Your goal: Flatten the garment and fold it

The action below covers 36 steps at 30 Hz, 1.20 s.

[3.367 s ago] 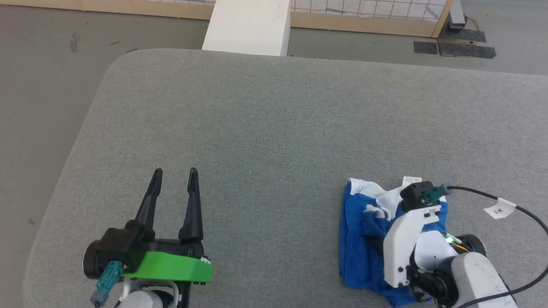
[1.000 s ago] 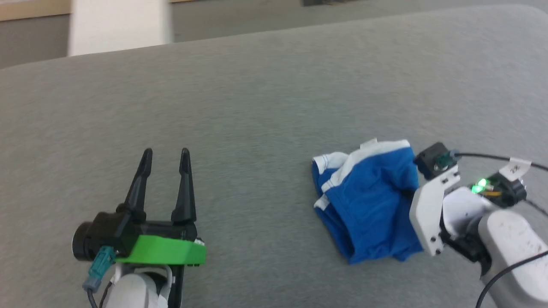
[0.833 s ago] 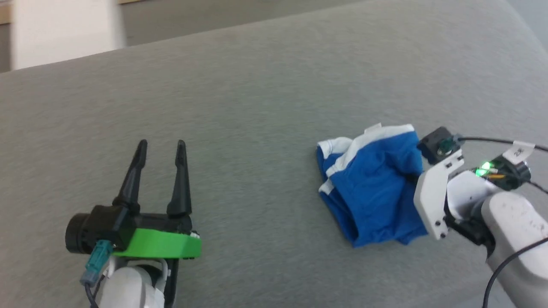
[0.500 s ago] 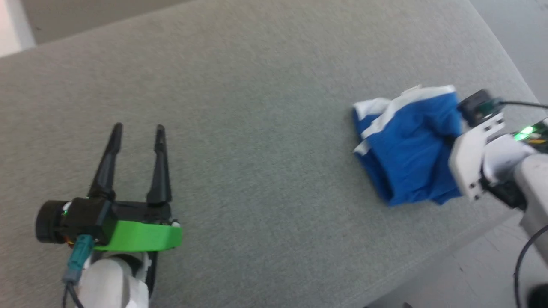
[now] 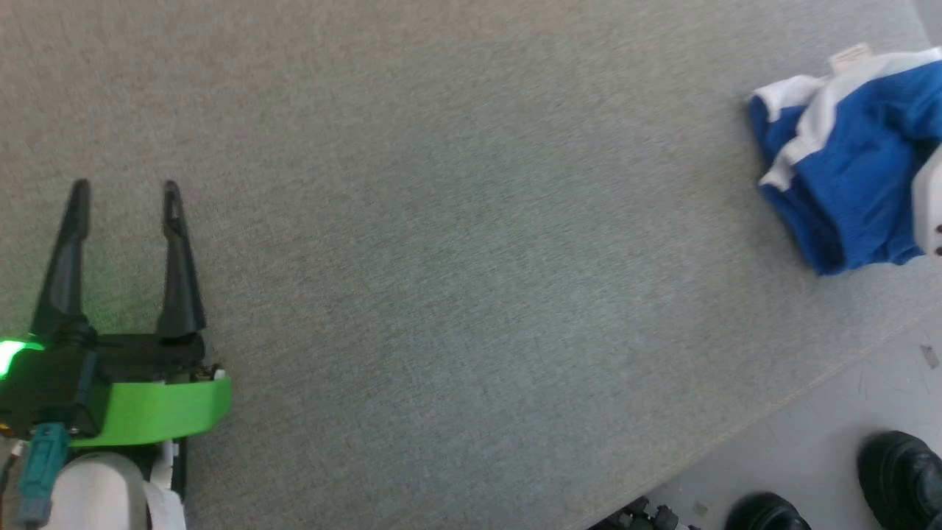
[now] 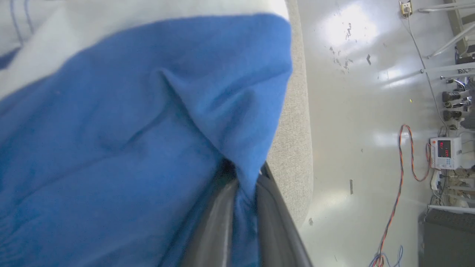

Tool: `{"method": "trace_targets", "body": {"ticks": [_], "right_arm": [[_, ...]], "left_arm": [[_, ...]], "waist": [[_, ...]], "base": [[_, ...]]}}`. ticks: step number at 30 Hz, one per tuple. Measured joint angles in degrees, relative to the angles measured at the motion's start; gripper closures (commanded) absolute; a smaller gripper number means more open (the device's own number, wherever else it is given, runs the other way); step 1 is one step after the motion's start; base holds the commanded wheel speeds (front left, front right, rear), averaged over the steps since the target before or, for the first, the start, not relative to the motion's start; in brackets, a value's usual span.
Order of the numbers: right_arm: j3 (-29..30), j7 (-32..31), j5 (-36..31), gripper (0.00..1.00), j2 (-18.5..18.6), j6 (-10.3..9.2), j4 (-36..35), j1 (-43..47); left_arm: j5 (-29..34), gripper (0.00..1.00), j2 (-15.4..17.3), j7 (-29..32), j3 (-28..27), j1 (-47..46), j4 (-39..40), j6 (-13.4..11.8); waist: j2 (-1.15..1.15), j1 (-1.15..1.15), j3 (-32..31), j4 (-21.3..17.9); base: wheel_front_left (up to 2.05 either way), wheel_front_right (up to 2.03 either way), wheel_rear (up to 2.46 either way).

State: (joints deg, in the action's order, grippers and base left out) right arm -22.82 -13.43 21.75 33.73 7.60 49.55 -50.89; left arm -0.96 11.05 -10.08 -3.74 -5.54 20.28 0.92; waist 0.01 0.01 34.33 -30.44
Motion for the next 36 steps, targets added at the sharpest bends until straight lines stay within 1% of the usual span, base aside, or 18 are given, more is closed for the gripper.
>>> {"method": "trace_targets", "body": {"ticks": [7,10,11,12,16,20,23,25,29,33,36], "right_arm": [[5.20,5.55,-3.22,1.00,0.01,0.00,10.36,-4.47],[6.50,8.01,-5.02,1.00,0.65,0.00,13.89,-6.24],[7.19,9.05,-5.58,0.75,0.86,0.00,15.06,-6.80],[7.77,9.57,-5.88,0.00,0.96,0.00,16.02,-7.19],[9.75,11.67,-7.46,0.00,0.99,0.00,19.74,-8.50],[11.37,15.35,-8.38,0.00,1.35,0.00,20.75,-10.09],[12.50,20.38,-7.93,0.00,2.02,0.00,19.72,-11.11],[11.41,23.29,-8.34,0.00,2.77,0.00,17.49,-11.34],[10.31,26.55,-5.08,0.00,3.16,0.00,10.39,-11.28],[9.16,27.65,-1.33,0.00,4.24,-0.01,-2.07,-9.72],[9.92,27.83,1.00,0.00,3.48,-0.01,-11.22,-6.14]], "left_arm": [[0.40,0.00,1.35,2.88,-1.63,1.38,5.97,-0.56],[0.40,0.00,1.46,3.46,-1.75,2.15,7.64,-0.81],[0.40,0.00,1.47,3.50,-1.77,2.27,8.11,-1.00],[0.40,0.00,1.47,3.52,-1.78,2.38,8.32,-1.05],[0.40,0.00,1.41,3.44,-1.74,3.13,8.15,-1.54],[0.23,0.00,0.73,1.79,-1.24,3.14,6.05,-2.00],[-0.59,0.00,-0.58,-0.29,-0.56,3.14,3.24,-2.31],[-1.35,0.00,-1.58,-1.54,-0.32,3.17,1.10,-2.57],[-3.81,0.00,-3.91,-3.65,-0.09,3.46,-3.38,-3.05],[-5.80,0.00,-5.41,-4.37,-0.63,3.81,-6.28,-3.59],[-7.35,0.00,-5.97,-4.46,-0.88,3.76,-7.70,-3.68]], "waist": [[0.00,0.00,4.94,1.01],[0.00,0.00,6.13,1.37],[0.00,0.00,6.40,1.53],[0.00,0.00,6.56,1.64],[0.00,0.00,6.62,2.16],[0.00,0.00,5.36,2.59],[0.00,0.00,3.74,3.24],[0.00,0.00,2.38,3.82],[0.00,0.00,-1.29,5.37],[0.00,0.00,-5.99,7.44],[0.00,-0.01,-9.52,9.05]], "base": [[0.00,0.00,0.00],[0.00,0.00,0.00],[0.00,0.00,0.00],[0.00,0.00,0.00],[0.00,0.00,0.00],[0.00,0.00,0.00],[0.00,0.00,0.00],[0.00,0.00,0.00],[0.00,0.00,0.00],[0.00,0.00,0.00],[0.00,0.00,0.00]]}}
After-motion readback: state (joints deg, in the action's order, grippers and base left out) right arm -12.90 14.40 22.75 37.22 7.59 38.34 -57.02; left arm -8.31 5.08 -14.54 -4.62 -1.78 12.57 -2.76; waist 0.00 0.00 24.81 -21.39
